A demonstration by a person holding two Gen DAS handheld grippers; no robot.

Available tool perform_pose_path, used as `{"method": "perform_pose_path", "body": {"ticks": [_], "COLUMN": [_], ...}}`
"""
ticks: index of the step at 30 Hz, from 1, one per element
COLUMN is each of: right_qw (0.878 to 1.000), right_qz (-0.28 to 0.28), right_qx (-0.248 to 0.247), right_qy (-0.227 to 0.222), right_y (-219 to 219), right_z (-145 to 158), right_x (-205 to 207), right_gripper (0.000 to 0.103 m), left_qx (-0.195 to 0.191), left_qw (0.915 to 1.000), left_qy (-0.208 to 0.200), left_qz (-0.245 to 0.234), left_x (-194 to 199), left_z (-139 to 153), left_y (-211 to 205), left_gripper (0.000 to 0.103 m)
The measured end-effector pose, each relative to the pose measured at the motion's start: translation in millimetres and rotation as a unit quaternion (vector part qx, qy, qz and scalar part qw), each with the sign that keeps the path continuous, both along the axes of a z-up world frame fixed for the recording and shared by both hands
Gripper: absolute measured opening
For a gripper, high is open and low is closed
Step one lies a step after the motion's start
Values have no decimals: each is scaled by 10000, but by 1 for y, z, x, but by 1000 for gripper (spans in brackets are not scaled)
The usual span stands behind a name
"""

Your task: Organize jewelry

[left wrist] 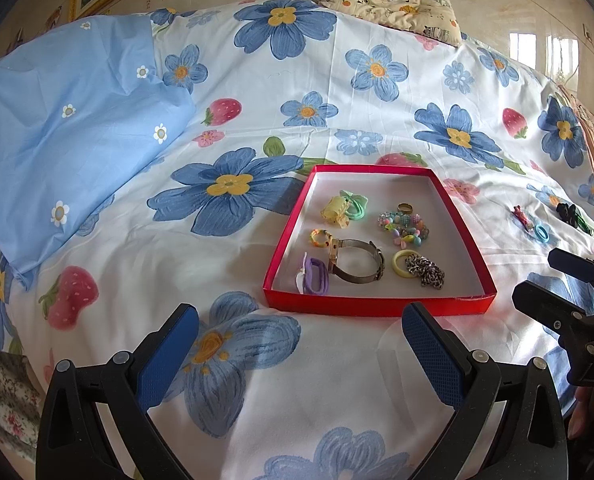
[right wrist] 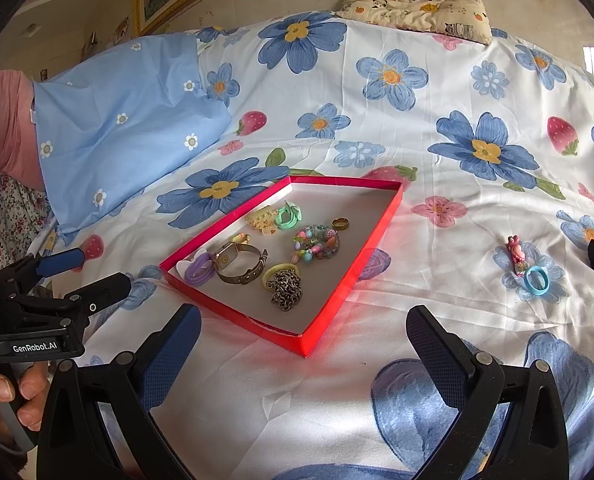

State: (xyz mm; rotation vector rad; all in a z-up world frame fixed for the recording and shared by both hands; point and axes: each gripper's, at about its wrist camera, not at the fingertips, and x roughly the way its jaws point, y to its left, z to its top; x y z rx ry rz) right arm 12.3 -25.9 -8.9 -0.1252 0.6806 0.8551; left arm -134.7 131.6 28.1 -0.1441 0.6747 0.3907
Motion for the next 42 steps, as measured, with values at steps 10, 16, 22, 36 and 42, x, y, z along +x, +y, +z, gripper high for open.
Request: {"method": "perform_pose_path", "body": {"ticks": [10, 16, 22, 36, 42], "right_qw": [10000, 10000, 10000, 9999, 9999], "right_qz": [6, 18, 20, 51, 64], "right_qx": [1, 20, -6, -113, -117], "right_qy": [-7, -23, -27, -35, -29], "right_y": [0, 0, 1, 4, 5], "right_z": [1, 2, 2, 0, 0], "right_x": [-1, -1, -1, 0, 0], "right_gripper": [103, 103, 103, 103, 103], "left_qx": [1, 7, -24, 36, 27], "left_qw": [10000, 10000, 10000, 9999, 9999], "left_qy": [-3, 4, 28, 68, 93], "left_qz": [-8, -9, -53, -83, -104], "left_x": [0, 0, 0, 4, 8], "left_z": [-1, -1, -3, -5, -8], "left_y": [0, 0, 0, -2, -2], "left_gripper": [103, 103, 103, 102, 102]}}
